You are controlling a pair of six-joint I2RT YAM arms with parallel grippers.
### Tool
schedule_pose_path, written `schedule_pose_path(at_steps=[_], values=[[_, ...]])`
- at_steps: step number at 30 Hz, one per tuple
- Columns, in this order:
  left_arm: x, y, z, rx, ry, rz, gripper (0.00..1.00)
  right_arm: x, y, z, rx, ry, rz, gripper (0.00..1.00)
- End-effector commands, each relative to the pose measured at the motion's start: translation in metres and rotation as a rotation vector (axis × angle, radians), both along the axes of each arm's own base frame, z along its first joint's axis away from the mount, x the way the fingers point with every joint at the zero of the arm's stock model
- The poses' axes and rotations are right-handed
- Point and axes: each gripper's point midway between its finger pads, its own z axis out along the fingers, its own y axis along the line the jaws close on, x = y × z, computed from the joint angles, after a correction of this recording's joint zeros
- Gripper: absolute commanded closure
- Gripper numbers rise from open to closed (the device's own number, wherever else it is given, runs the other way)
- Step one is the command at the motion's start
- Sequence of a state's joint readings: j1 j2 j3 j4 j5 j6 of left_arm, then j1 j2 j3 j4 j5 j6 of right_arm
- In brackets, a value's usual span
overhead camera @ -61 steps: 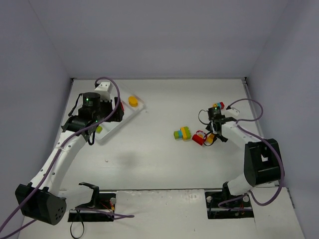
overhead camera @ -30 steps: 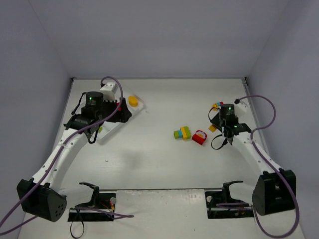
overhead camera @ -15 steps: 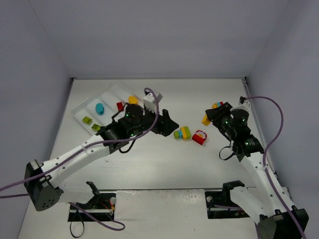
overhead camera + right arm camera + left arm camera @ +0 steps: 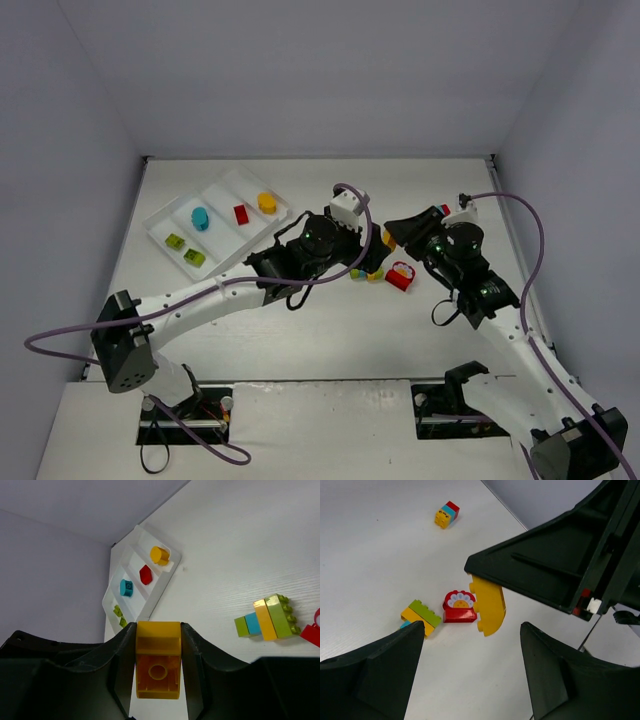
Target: Sort the legos into containers by color
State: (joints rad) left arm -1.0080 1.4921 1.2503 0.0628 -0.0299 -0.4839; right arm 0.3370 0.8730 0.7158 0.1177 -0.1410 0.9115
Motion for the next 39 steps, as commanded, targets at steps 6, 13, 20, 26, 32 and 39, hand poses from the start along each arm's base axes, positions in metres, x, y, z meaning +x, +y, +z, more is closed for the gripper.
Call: schedule_pose_path(at_steps=[6,13,20,26,32,39], values=[[0.025,-0.006,0.064,-0.137,-0.123,0.092,0.30,0.006,0.018,0.035,0.102,-0.108,0.041,1.00],[0.030,-0.012,0.053,-0.130,-0.097,0.105,0.41,0.004,0.018,0.038,0.112,-0.114,0.045,1.00],[0.032,-0.016,0.054,-0.143,-0.096,0.108,0.68,0.003,0.021,0.034,0.110,-0.110,0.062,1.00],[0.040,-0.002,0.039,-0.100,-0.096,0.174,0.92,0.007,0.016,0.022,0.050,-0.107,0.047,0.68],[0.059,0.036,0.010,-0.020,-0.060,0.258,0.93,0.022,-0.001,0.009,-0.114,-0.073,-0.021,0.20],[0.118,0.130,-0.012,0.080,-0.009,0.485,0.93,0.041,-0.040,0.005,-0.297,-0.047,-0.166,0.12]])
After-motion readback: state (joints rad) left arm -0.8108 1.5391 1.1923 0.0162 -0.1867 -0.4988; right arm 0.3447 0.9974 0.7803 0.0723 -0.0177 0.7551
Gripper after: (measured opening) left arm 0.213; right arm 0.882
